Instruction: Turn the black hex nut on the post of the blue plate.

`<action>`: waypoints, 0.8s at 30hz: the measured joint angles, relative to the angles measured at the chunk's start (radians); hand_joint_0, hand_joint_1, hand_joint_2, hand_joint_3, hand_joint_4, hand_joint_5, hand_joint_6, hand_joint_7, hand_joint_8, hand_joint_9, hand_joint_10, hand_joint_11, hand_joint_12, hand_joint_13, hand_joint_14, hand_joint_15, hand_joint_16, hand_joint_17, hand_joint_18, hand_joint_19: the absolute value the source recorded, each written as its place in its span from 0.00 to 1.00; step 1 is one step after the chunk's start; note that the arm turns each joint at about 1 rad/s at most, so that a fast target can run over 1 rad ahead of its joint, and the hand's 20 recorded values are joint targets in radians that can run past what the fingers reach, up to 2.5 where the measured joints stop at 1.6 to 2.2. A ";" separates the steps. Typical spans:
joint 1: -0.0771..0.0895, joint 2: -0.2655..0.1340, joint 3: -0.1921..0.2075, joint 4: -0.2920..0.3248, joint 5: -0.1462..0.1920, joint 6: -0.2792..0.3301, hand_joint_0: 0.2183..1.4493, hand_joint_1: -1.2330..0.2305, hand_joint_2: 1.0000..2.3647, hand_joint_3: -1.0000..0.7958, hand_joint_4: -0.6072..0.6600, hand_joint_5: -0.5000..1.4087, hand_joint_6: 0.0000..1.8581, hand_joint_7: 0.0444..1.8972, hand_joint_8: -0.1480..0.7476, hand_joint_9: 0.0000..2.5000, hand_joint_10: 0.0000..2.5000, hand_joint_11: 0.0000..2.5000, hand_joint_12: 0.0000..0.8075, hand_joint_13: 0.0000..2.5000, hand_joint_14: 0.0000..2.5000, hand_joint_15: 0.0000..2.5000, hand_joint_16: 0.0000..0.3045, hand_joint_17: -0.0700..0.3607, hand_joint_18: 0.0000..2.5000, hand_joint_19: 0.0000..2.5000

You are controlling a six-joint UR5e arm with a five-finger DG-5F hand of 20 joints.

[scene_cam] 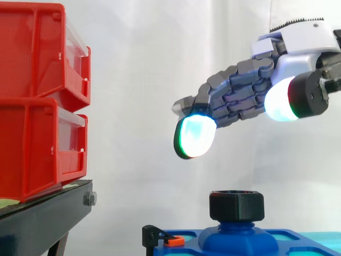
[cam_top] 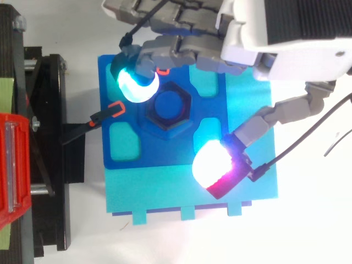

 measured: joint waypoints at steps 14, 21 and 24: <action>-0.003 -0.050 0.000 0.050 -0.013 0.015 0.11 0.42 0.00 0.28 0.63 0.11 0.27 0.40 0.41 0.00 0.00 0.00 0.50 0.00 0.00 0.00 0.18 0.45 0.00 0.00; -0.004 -0.058 0.000 0.077 -0.019 0.017 0.12 0.40 0.00 0.28 0.63 0.11 0.27 0.40 0.40 0.00 0.00 0.00 0.49 0.00 0.00 0.00 0.18 0.45 0.00 0.00; -0.005 -0.058 0.000 0.079 -0.019 0.016 0.12 0.39 0.00 0.28 0.63 0.11 0.27 0.40 0.40 0.00 0.00 0.00 0.49 0.00 0.00 0.00 0.18 0.45 0.00 0.00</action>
